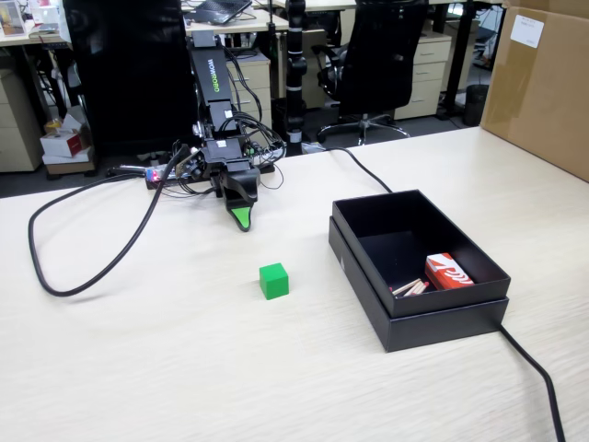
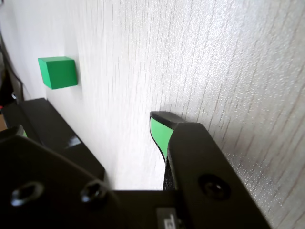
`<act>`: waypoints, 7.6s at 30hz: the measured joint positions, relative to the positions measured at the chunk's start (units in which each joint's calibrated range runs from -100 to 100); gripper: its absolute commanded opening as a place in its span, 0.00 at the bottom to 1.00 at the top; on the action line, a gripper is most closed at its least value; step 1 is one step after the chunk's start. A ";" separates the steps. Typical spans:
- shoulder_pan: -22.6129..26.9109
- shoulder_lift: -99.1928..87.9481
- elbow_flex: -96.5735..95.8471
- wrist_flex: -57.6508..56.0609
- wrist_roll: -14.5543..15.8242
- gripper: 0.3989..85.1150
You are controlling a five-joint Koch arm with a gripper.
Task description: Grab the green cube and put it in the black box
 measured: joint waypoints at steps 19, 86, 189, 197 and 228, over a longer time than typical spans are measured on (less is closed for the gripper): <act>-0.63 0.00 0.55 -0.23 0.05 0.57; -1.07 111.72 115.02 -67.75 3.32 0.01; 2.25 10.74 46.46 -35.15 4.54 0.57; 0.24 2.20 28.02 -23.38 4.54 0.58; -1.07 0.26 -0.55 1.55 1.17 0.59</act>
